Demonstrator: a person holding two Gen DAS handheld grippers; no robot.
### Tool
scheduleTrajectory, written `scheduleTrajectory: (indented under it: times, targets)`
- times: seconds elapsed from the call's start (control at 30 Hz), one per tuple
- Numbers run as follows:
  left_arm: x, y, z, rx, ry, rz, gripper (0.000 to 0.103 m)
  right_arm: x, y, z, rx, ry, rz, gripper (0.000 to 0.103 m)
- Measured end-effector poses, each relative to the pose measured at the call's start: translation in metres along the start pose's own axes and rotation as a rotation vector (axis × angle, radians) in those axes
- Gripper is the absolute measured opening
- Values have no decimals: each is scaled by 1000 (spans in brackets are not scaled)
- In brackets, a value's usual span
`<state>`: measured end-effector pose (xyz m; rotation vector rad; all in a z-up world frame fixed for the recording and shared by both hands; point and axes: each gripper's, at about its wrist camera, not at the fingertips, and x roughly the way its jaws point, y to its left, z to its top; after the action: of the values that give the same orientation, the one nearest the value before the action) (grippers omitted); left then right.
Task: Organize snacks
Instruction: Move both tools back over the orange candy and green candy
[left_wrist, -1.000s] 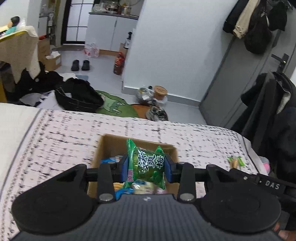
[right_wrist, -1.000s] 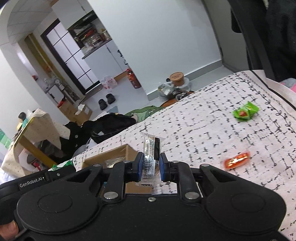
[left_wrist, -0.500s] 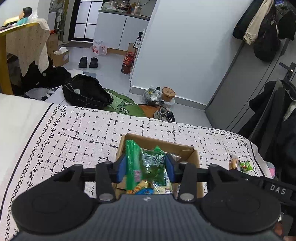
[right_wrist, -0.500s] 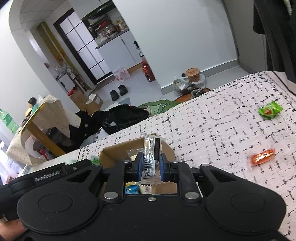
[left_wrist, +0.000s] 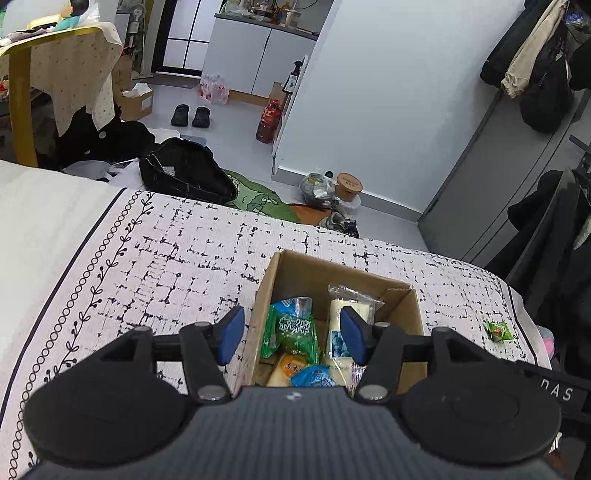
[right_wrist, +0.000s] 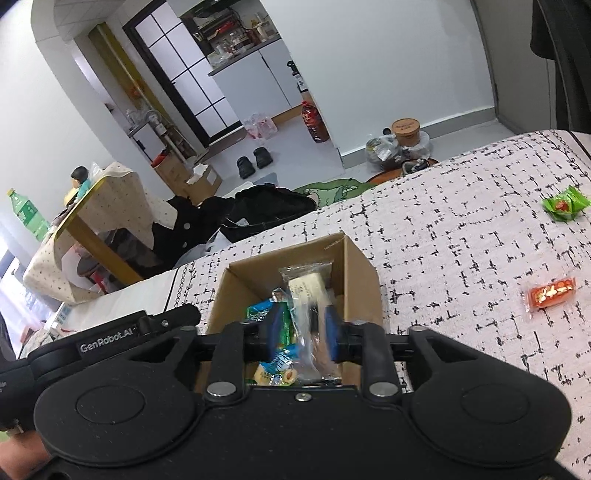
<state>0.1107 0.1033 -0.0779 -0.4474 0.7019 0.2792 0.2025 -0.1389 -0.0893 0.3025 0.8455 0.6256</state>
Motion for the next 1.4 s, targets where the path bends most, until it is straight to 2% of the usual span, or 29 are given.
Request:
scheduleTrajectory:
  times: [0.1, 0.4, 0.57, 0.7, 0.87, 1.07, 1.13, 1.4]
  targets:
    - [-2, 0, -2, 5, 4, 0, 58, -3, -7, 2, 10, -4, -27, 34]
    - [-4, -16, -7, 29, 26, -29, 78, -17, -29, 5, 23, -21, -81, 36]
    - [-2, -29, -10, 47, 43, -38, 80, -29, -41, 8, 30, -41, -100, 42]
    - [1, -41, -11, 65, 61, -46, 84, -40, -52, 12, 28, -56, -114, 51]
    - [2, -60, -15, 106, 55, -53, 95, -50, -69, 15, 33, -67, -135, 59]
    - [6, -81, -15, 140, 46, -72, 103, -64, -84, 19, 12, -92, -148, 86]
    - [8, -87, -15, 149, 49, -78, 103, -68, -88, 21, 0, -98, -144, 102]
    - [17, -114, -18, 188, 68, -123, 103, -81, -111, 24, 4, -103, -155, 103]
